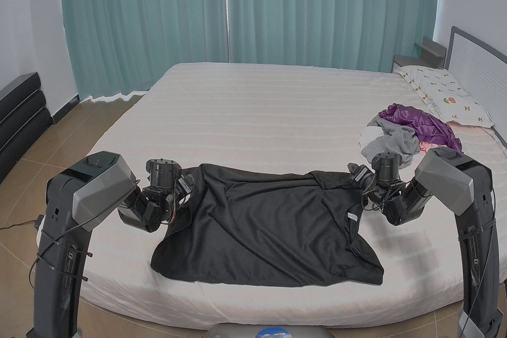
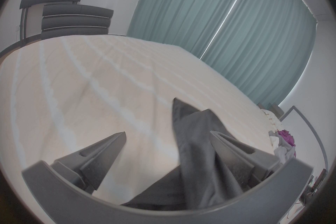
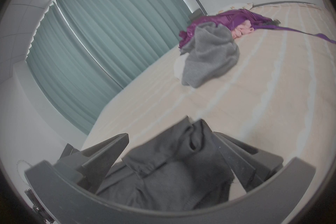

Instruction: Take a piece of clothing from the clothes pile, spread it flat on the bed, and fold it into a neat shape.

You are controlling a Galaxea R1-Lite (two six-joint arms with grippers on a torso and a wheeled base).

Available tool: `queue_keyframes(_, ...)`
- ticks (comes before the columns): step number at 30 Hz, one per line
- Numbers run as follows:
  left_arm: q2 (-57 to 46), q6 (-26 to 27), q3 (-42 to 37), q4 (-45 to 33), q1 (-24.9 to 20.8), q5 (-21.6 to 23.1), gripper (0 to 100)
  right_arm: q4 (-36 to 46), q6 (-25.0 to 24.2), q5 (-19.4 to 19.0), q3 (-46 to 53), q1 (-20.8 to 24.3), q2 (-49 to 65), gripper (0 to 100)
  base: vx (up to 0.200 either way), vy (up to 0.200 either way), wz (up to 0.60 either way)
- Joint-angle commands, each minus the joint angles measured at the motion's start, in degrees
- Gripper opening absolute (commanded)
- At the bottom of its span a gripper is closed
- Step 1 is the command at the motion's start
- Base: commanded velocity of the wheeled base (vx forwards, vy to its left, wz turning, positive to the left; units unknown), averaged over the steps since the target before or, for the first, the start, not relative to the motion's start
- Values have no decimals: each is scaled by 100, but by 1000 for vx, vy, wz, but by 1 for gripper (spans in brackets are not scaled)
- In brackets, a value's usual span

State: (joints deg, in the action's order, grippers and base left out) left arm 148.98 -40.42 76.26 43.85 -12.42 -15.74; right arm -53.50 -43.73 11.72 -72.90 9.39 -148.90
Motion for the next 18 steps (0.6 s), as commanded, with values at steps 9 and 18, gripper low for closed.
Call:
queue_keyframes(9,-1099,-466,-1210,-113,249,827,100,7,-373,-1154,1621,-60,1398,100,0,0,0)
queue_keyframes(18,-2189,-484,-1966,-113,732,1231,100,-152,-391,-1523,2605,-148,2154,100,0,0,0)
